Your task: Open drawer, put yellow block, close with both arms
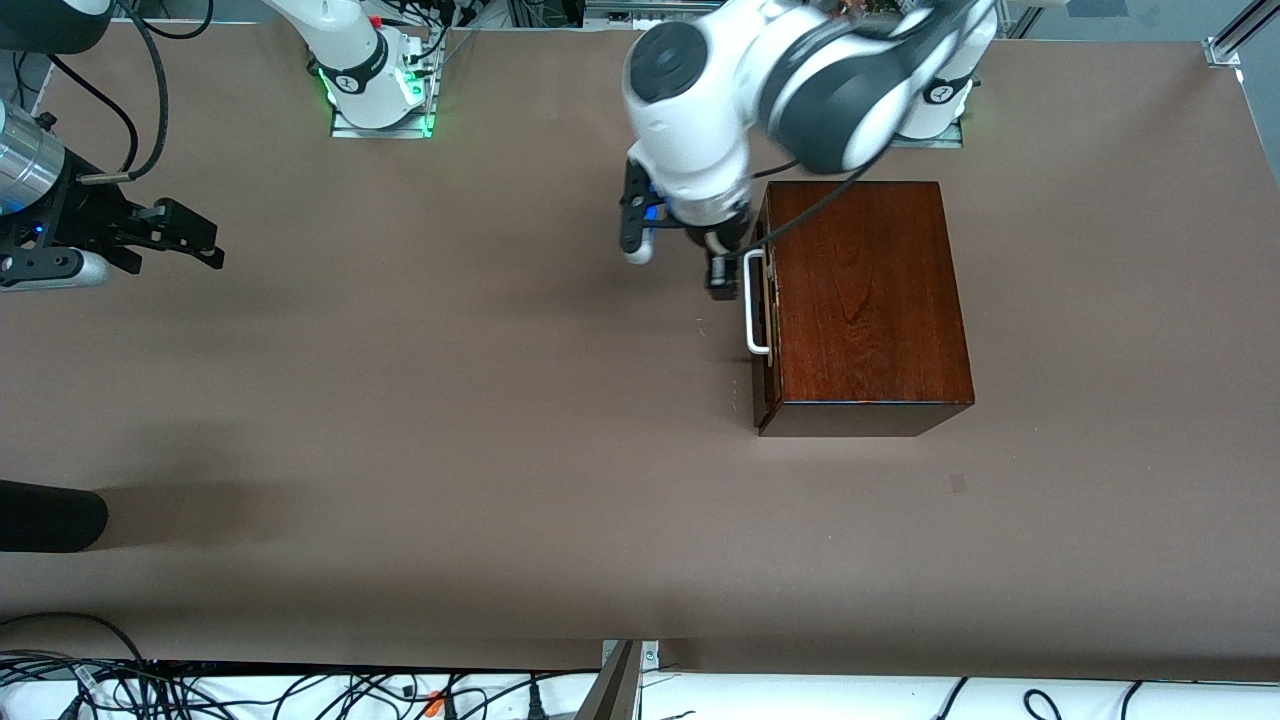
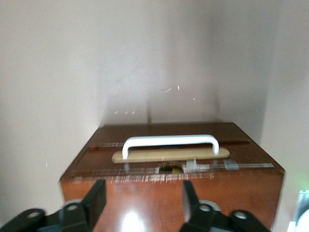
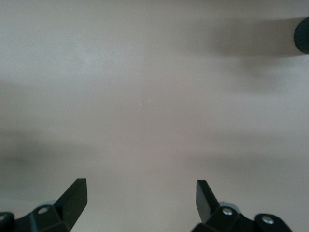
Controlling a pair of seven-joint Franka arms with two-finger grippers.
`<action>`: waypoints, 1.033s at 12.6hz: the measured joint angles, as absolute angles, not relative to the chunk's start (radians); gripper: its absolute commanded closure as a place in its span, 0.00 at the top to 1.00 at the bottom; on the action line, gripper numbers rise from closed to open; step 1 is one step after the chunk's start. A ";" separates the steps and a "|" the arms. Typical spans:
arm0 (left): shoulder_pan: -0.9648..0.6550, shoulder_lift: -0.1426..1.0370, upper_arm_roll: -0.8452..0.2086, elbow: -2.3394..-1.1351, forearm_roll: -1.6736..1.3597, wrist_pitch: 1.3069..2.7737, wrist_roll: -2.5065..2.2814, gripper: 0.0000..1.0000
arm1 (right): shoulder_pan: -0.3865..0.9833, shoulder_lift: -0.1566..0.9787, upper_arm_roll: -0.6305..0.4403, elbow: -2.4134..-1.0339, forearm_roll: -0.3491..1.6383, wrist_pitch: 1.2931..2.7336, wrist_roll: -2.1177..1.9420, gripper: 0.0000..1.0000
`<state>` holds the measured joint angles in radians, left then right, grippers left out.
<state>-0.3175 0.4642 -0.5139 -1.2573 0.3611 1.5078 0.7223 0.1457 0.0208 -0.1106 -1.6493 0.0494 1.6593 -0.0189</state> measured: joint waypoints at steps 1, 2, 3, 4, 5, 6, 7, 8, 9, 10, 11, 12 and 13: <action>-0.264 0.440 -0.512 -1.243 0.337 1.489 0.717 1.00 | 0.146 0.021 -0.111 -1.649 0.049 1.659 -0.019 1.00; -0.209 0.420 -0.511 -1.236 0.324 1.469 0.710 1.00 | 0.145 0.021 -0.111 -1.649 0.049 1.659 -0.019 1.00; -0.158 0.406 -0.509 -1.233 0.315 1.435 0.700 1.00 | 0.145 0.021 -0.111 -1.649 0.049 1.659 -0.019 1.00; -0.117 0.399 -0.508 -1.231 0.308 1.411 0.680 1.00 | 0.145 0.021 -0.111 -1.649 0.049 1.659 -0.019 1.00; -0.091 0.395 -0.495 -1.229 0.299 1.405 0.654 1.00 | 0.145 0.021 -0.111 -1.649 0.049 1.659 -0.019 1.00; -0.091 0.382 -0.447 -1.228 0.275 1.403 0.620 1.00 | 0.145 0.021 -0.111 -1.649 0.049 1.659 -0.019 1.00; -0.108 0.361 -0.383 -1.229 0.238 1.398 0.575 1.00 | 0.145 0.021 -0.111 -1.649 0.049 1.659 -0.019 1.00; -0.126 0.335 -0.317 -1.235 0.187 1.391 0.531 1.00 | 0.145 0.021 -0.111 -1.649 0.049 1.659 -0.019 1.00; -0.140 0.301 -0.254 -1.255 0.137 1.389 0.480 1.00 | 0.145 0.021 -0.111 -1.649 0.049 1.659 -0.019 1.00; -0.147 0.265 -0.203 -1.282 0.109 1.392 0.422 1.00 | 0.145 0.021 -0.111 -1.649 0.049 1.659 -0.019 1.00; -0.148 0.229 -0.162 -1.314 0.096 1.403 0.361 1.00 | 0.145 0.021 -0.112 -1.649 0.049 1.659 -0.019 1.00; -0.147 0.190 -0.129 -1.354 0.091 1.434 0.289 1.00 | 0.145 0.021 -0.112 -1.649 0.049 1.659 -0.019 1.00; -0.148 0.150 -0.101 -1.400 0.081 1.482 0.215 1.00 | 0.145 0.021 -0.112 -1.649 0.049 1.659 -0.019 1.00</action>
<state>-0.1475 0.1502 -0.1014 -1.3995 0.0808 1.4817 0.2148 0.1451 0.0212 -0.1116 -1.6492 0.0494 1.6593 -0.0188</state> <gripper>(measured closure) 0.000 0.000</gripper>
